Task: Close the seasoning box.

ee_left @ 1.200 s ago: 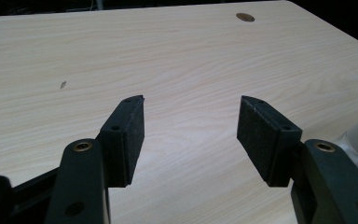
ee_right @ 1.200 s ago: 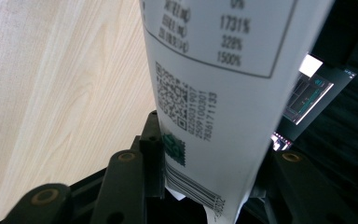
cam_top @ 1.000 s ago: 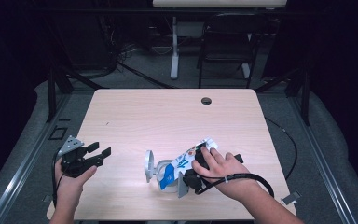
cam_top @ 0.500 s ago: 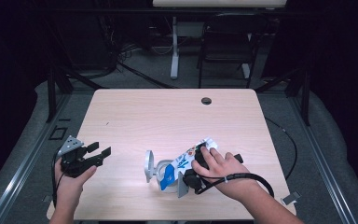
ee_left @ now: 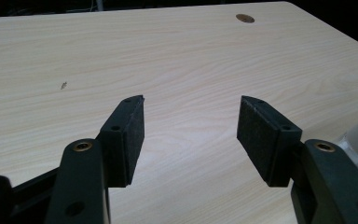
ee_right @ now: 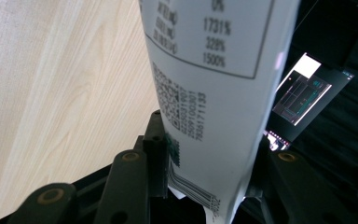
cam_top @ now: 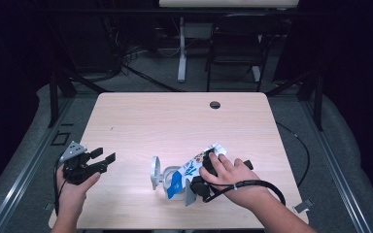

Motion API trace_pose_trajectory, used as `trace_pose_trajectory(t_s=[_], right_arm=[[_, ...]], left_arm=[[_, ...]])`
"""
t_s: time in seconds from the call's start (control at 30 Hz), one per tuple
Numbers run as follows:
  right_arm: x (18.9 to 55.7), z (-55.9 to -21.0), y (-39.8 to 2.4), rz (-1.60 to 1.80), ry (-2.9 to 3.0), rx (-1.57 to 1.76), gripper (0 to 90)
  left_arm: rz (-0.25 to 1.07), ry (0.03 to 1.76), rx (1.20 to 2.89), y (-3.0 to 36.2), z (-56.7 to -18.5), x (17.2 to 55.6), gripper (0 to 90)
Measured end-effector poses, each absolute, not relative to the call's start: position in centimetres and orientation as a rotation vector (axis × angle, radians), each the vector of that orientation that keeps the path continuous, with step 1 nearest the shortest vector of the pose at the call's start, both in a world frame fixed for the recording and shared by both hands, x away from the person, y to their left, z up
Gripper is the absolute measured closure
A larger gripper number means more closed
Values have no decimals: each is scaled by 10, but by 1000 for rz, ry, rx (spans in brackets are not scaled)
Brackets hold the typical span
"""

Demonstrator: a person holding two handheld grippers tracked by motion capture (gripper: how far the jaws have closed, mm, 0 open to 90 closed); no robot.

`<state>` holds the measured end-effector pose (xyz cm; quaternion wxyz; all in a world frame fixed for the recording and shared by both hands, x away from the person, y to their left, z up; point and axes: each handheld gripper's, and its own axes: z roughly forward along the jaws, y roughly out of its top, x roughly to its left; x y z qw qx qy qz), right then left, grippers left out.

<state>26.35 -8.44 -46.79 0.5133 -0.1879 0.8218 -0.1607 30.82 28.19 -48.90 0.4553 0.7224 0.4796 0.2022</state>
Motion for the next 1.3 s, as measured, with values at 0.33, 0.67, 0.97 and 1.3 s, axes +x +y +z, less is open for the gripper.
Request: trace_pose_trajectory(t_s=[0.33, 0.67, 0.97, 1.3], right_arm=[[263, -467, -84, -387, 1969, -469, 639], [263, -466, -84, -377, 1972, -466, 645], [263, -466, -84, -382, 1967, -467, 648], [262, -465, -83, -397, 1957, -473, 651]], left_arm=[[498, 1184, 1783, 282, -489, 308, 420], [495, 1185, 1789, 282, -489, 308, 420], [496, 1184, 1787, 282, -489, 308, 420], [495, 1184, 1788, 282, -489, 308, 420]])
